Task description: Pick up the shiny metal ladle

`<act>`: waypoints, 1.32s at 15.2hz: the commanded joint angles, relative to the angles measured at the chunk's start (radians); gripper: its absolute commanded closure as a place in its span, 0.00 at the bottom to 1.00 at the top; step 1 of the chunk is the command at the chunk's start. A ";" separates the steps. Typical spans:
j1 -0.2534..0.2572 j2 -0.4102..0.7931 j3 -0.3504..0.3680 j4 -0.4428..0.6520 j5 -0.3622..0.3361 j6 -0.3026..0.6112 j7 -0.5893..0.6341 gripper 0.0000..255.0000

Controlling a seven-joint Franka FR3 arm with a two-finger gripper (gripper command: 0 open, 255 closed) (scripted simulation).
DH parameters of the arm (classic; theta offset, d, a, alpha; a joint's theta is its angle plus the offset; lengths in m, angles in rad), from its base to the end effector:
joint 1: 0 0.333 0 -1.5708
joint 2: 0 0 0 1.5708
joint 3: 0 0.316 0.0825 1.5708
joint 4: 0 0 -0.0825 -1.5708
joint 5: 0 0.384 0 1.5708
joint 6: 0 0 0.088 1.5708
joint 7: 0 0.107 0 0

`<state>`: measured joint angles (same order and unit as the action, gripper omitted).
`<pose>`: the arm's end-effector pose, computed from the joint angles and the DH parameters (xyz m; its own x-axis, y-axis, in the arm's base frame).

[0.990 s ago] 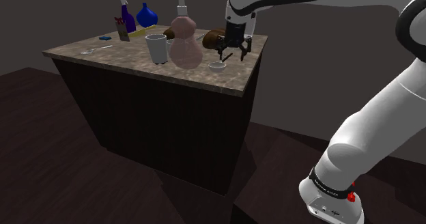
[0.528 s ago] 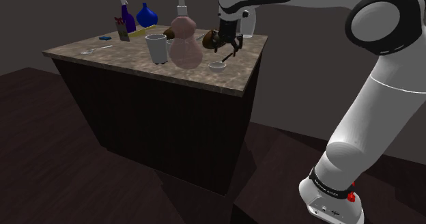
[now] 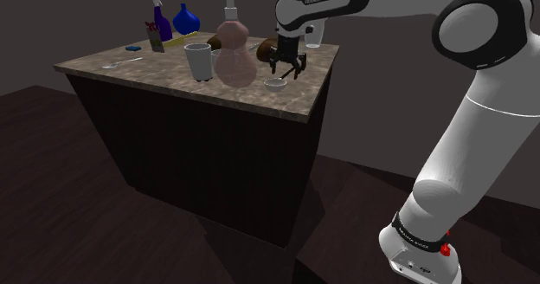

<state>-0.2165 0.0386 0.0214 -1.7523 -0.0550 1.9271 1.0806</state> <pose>0.5772 -0.1181 0.5483 0.2989 -0.9479 0.1103 -0.9462 -0.3093 -0.0945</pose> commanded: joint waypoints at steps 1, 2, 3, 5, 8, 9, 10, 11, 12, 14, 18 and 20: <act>0.000 0.002 0.000 -0.009 0.000 0.011 0.001 0.00; 0.001 0.001 0.000 -0.009 0.000 0.011 0.002 1.00; 0.001 0.001 0.001 -0.010 0.000 0.011 0.002 1.00; 0.000 0.001 0.000 -0.010 0.000 0.011 0.002 1.00; 0.000 0.001 0.000 -0.010 0.000 0.012 0.001 1.00; 0.000 0.001 0.000 -0.010 0.000 0.011 0.001 1.00; 0.000 0.001 0.000 -0.010 0.000 0.012 0.001 1.00; 0.000 0.002 0.000 -0.009 0.000 0.011 0.001 1.00; 0.000 0.002 0.000 0.005 0.000 -0.003 0.000 1.00; 0.000 0.002 0.000 0.032 0.000 -0.030 -0.001 1.00; 0.001 0.005 0.001 0.090 0.001 -0.084 -0.003 1.00; 0.001 0.008 0.001 0.121 0.001 -0.112 -0.005 1.00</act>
<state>-0.2161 0.0445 0.0218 -1.6499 -0.0537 1.8314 1.0761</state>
